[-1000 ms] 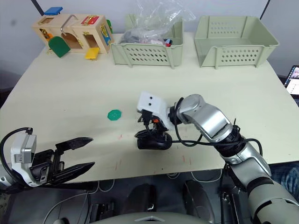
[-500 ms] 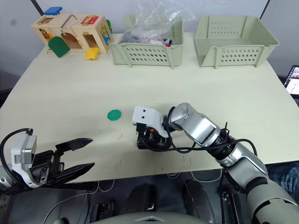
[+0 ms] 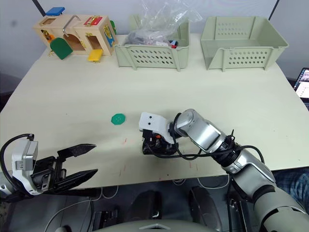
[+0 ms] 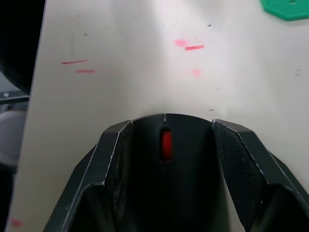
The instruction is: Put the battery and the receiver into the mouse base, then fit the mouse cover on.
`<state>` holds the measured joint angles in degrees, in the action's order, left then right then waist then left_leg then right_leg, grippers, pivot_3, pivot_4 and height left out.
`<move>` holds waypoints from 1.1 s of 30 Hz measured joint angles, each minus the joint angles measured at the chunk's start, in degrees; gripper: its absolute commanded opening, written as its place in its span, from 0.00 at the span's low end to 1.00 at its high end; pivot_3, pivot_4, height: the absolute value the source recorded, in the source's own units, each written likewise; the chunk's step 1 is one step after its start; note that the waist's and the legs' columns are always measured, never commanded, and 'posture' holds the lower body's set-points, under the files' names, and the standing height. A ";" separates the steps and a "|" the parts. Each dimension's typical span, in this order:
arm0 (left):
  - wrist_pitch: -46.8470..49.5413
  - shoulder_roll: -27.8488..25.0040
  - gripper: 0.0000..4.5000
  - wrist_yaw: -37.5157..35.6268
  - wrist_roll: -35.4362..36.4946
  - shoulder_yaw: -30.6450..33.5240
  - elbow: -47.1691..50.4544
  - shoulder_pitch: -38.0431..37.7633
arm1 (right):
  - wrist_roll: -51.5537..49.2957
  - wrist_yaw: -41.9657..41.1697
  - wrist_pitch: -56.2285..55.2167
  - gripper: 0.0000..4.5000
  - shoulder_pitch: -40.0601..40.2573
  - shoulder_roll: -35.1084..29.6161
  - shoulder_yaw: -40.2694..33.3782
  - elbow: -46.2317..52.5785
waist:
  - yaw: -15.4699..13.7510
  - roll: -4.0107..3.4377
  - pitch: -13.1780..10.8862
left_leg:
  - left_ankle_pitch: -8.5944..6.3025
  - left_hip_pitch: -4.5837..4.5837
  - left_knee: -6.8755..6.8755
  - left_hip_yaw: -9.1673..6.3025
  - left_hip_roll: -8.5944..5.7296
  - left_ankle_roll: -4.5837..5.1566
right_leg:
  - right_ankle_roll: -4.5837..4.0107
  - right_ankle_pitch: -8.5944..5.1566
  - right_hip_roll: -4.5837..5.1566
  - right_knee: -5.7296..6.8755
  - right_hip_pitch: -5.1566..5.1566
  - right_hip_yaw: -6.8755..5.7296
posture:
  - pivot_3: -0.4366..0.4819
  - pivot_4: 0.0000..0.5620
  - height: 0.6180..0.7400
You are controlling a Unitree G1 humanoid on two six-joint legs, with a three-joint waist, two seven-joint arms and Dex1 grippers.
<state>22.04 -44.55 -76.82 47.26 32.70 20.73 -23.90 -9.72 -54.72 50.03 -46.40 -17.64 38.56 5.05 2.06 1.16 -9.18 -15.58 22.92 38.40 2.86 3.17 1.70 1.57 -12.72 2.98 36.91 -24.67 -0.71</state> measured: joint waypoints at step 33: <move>-0.13 1.00 1.00 0.71 -0.35 -1.13 -0.75 1.42 | -14.32 0.43 -25.48 0.61 32.94 -0.34 -28.39 6.81 | -1.14 0.08 0.08 | 0.00 -0.10 -0.01 0.24 0.02 -0.01 | 0.01 -0.01 -0.10 0.00 0.02 0.13 | 0.48 0.27 1.00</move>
<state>21.91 -43.55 -76.11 46.91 31.58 19.98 -22.48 -24.05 -54.28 24.55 -13.45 -17.98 10.17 11.85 0.93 1.24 -9.11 -15.57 22.82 38.40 3.10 3.19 1.70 1.58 -12.73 2.88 36.91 -24.65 -0.58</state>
